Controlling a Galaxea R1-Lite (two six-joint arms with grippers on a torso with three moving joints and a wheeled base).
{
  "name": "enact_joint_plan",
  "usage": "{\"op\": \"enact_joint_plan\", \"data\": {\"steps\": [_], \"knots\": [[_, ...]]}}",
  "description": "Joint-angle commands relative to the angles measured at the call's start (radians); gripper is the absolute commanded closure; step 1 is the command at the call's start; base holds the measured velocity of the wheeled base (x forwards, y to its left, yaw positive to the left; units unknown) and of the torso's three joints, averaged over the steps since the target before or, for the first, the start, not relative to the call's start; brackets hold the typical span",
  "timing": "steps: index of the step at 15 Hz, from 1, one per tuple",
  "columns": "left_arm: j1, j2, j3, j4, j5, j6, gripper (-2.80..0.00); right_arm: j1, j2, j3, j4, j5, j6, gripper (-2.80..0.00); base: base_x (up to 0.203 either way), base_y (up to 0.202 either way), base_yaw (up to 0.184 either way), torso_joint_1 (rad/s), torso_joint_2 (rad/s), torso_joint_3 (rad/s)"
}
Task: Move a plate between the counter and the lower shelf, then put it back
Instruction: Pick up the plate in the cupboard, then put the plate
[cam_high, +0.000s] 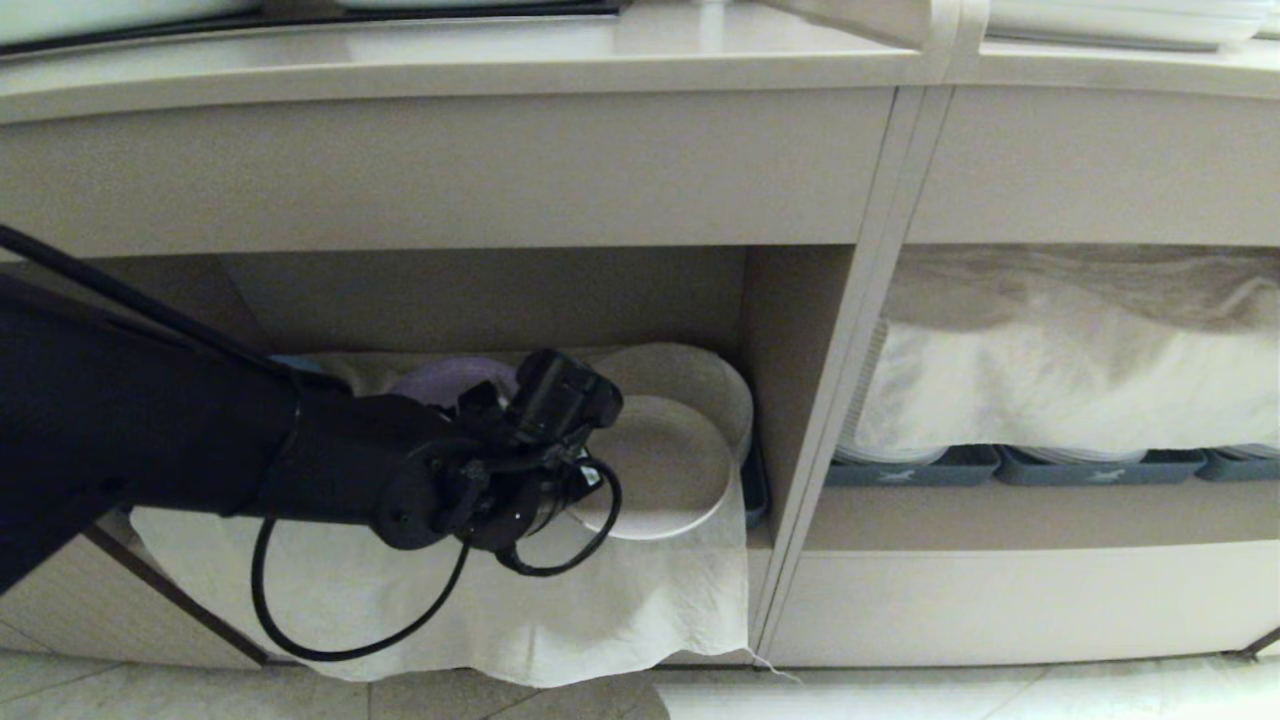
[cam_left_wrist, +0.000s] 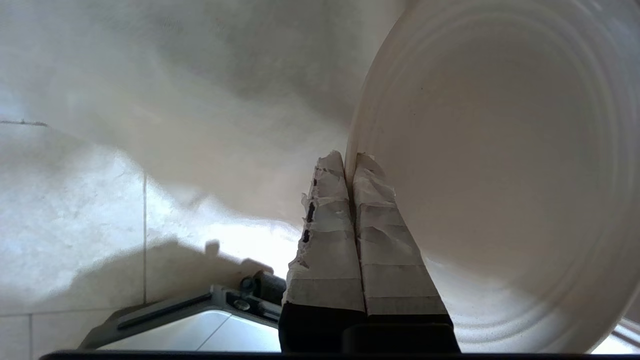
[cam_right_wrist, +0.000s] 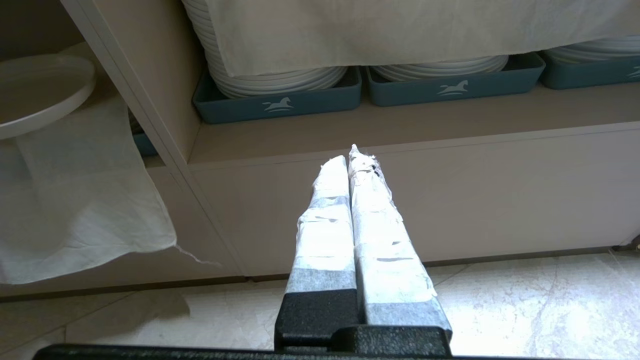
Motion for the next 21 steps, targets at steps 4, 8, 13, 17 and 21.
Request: {"op": "enact_joint_plan", "data": {"steps": [4, 8, 13, 17, 21], "knots": [[0.0, -0.058, 0.095, -0.002, 0.002, -0.008, 0.0, 0.0, 0.0, 0.0, -0.001, 0.0, 0.0, 0.0, 0.0, 0.0, 0.0, 0.0, 0.0, 0.0], [0.0, -0.101, 0.167, -0.004, 0.004, -0.008, 0.0, 0.0, 0.0, 0.0, -0.001, 0.0, 0.0, 0.0, 0.0, 0.0, 0.0, 0.0, 0.0, 0.0], [0.0, -0.158, 0.242, -0.004, 0.014, -0.01, 0.0, 0.0, 0.0, 0.0, -0.001, 0.0, 0.0, 0.0, 0.0, 0.0, 0.0, 0.0, 0.0, 0.0], [0.0, -0.216, 0.303, -0.006, 0.019, -0.01, 0.0, 0.0, 0.0, 0.0, -0.001, 0.0, 0.0, 0.0, 0.0, 0.0, 0.0, 0.0, 0.0, 0.0], [0.0, -0.289, 0.364, -0.006, 0.022, -0.01, 0.0, 0.0, 0.0, 0.0, -0.001, 0.0, 0.0, 0.0, 0.0, 0.0, 0.0, 0.0, 0.0, 0.0]]}}
